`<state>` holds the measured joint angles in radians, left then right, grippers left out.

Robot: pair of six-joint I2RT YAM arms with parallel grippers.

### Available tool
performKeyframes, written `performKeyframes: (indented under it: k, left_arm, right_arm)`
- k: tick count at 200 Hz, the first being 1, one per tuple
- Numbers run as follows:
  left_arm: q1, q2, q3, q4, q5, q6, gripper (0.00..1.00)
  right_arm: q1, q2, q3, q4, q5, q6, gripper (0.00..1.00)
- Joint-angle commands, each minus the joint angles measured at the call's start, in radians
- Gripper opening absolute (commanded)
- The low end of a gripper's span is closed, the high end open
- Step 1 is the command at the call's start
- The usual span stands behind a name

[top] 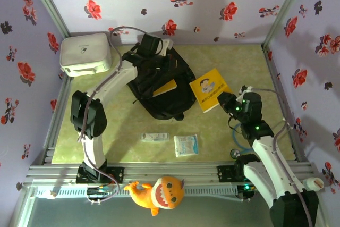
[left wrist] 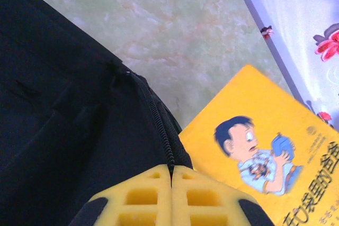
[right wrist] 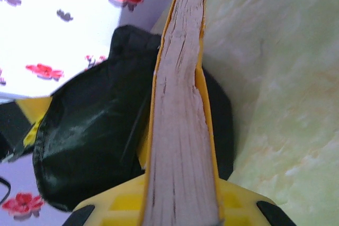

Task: Pack the student bag
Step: Place the book in the student bag.

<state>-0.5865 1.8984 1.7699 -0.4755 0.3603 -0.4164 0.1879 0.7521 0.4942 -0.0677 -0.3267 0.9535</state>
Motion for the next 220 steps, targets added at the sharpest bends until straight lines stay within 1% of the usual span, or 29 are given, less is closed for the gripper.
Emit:
performKeyframes:
  k: [1, 24, 42, 76, 110, 128, 159, 196, 220]
  left_arm:
    - [-0.007, -0.026, -0.008, 0.08, 0.064, -0.018, 0.0]
    - [-0.006, -0.028, -0.015, 0.11, 0.093, -0.03, 0.0]
    - [-0.006, -0.033, -0.016, 0.126, 0.109, -0.032, 0.0]
    - [-0.006, -0.05, 0.0, 0.16, 0.147, -0.049, 0.0]
    - [-0.006, -0.074, 0.0, 0.208, 0.19, -0.064, 0.0]
    - [-0.006, -0.088, -0.01, 0.236, 0.209, -0.073, 0.0]
    - [-0.007, -0.109, -0.026, 0.27, 0.226, -0.08, 0.0]
    - [-0.006, -0.115, -0.049, 0.289, 0.226, -0.078, 0.0]
    - [-0.007, -0.114, -0.067, 0.302, 0.226, -0.085, 0.0]
  right_arm:
    - [0.076, -0.003, -0.005, 0.13, -0.023, 0.018, 0.08]
    - [0.146, 0.026, -0.034, 0.211, -0.009, 0.063, 0.08]
    - [0.178, 0.062, -0.039, 0.287, 0.011, 0.117, 0.08]
    - [0.21, 0.168, -0.008, 0.38, 0.062, 0.187, 0.08]
    - [0.231, 0.28, 0.011, 0.499, 0.061, 0.248, 0.08]
    - [0.257, 0.323, 0.043, 0.505, 0.071, 0.24, 0.07]
    - [0.306, 0.383, 0.101, 0.455, 0.123, 0.211, 0.07]
    - [0.338, 0.486, 0.136, 0.471, 0.156, 0.232, 0.07]
    - [0.357, 0.58, 0.178, 0.482, 0.189, 0.243, 0.07]
